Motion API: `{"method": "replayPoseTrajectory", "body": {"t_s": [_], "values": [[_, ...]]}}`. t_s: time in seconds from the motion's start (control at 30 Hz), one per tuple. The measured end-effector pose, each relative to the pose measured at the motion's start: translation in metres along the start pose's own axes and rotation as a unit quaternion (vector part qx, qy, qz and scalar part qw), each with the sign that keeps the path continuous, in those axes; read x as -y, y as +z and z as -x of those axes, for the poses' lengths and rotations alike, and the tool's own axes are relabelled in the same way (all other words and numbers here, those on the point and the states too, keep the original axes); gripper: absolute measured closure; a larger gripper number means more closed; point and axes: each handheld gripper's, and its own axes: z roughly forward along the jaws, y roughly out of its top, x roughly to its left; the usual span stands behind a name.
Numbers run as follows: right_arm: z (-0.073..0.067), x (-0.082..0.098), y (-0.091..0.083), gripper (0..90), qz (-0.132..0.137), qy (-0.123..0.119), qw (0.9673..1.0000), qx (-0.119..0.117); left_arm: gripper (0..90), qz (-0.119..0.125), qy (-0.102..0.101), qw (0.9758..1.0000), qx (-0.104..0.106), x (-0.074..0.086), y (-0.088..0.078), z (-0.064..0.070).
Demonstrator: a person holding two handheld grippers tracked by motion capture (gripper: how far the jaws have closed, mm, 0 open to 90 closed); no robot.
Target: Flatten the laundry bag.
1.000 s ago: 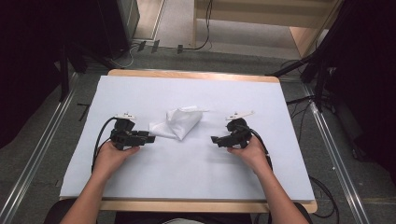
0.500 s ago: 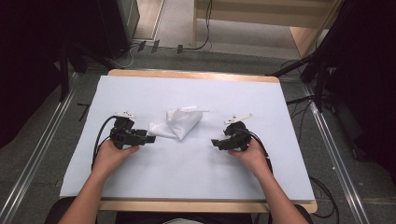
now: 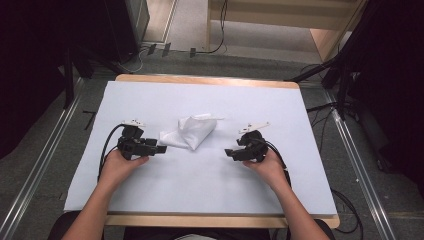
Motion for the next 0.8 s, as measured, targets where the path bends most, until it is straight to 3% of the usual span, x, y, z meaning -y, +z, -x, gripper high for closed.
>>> {"method": "replayPoseTrajectory", "body": {"t_s": [0.13, 0.4, 0.47, 0.8], "values": [[0.0004, -0.0004, -0.0014, 36.6, 0.005, 0.011, 0.9999, -0.004, 38.6, 0.004, 0.0, 1.0, 0.005, -0.0003, -0.0003, 0.0005], [-0.0018, -0.0008, -0.0007, 39.0, 0.0, 0.006, 0.9999, -0.009, 38.3, -0.001, -0.001, 1.0, 0.004, -0.0004, 0.0005, 0.0004], [-0.0035, -0.0013, -0.0008, 39.5, -0.003, 0.015, 0.9998, -0.012, 38.3, -0.001, -0.001, 1.0, 0.004, -0.0004, 0.0006, 0.0002], [-0.0089, -0.005, -0.003, 41.9, 0.002, 0.016, 0.9996, -0.025, 38.4, 0.002, -0.003, 1.0, 0.002, -0.0008, -0.0016, -0.0011]]}}
